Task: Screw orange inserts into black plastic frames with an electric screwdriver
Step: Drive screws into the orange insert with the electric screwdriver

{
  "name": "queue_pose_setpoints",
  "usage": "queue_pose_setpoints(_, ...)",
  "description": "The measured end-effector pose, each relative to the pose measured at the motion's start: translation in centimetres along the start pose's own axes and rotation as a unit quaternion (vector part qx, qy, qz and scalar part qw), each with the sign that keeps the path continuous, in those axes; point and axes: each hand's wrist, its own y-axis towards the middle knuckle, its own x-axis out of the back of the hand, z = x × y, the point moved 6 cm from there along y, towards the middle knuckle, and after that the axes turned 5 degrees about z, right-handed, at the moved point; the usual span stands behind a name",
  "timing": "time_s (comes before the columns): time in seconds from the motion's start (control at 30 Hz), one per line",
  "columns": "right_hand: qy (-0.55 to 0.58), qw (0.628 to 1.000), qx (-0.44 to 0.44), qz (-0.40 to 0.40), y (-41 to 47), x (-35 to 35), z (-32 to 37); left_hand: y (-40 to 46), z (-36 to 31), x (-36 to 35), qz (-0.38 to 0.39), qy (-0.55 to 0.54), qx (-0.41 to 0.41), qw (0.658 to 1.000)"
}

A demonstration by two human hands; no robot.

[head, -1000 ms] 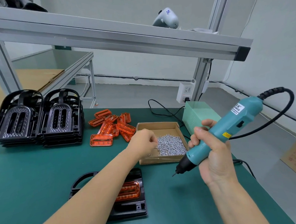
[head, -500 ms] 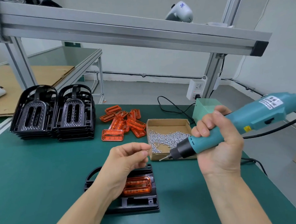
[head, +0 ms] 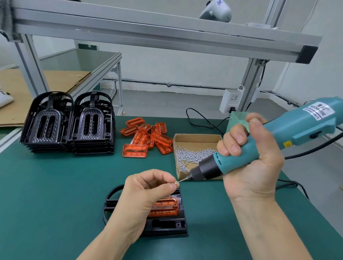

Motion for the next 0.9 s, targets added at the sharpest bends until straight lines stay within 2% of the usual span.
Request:
queue_pose_setpoints(0.4, -0.008, 1.0, -0.005, 0.013, -0.2, -0.1, 0.1, -0.3, -0.4, -0.5, 0.006, 0.027, -0.011, 1.0)
queue_pose_setpoints(0.67, -0.016, 1.0, 0.004, 0.026, -0.5, 0.2, -0.2, -0.3, -0.8, -0.6, -0.004, 0.115, -0.047, 0.992)
queue_pose_setpoints(0.9, -0.027, 0.999, -0.001, 0.026, -0.2, 0.8, -1.1, 0.0, -0.4, -0.1, 0.005, 0.154, -0.023, 0.988)
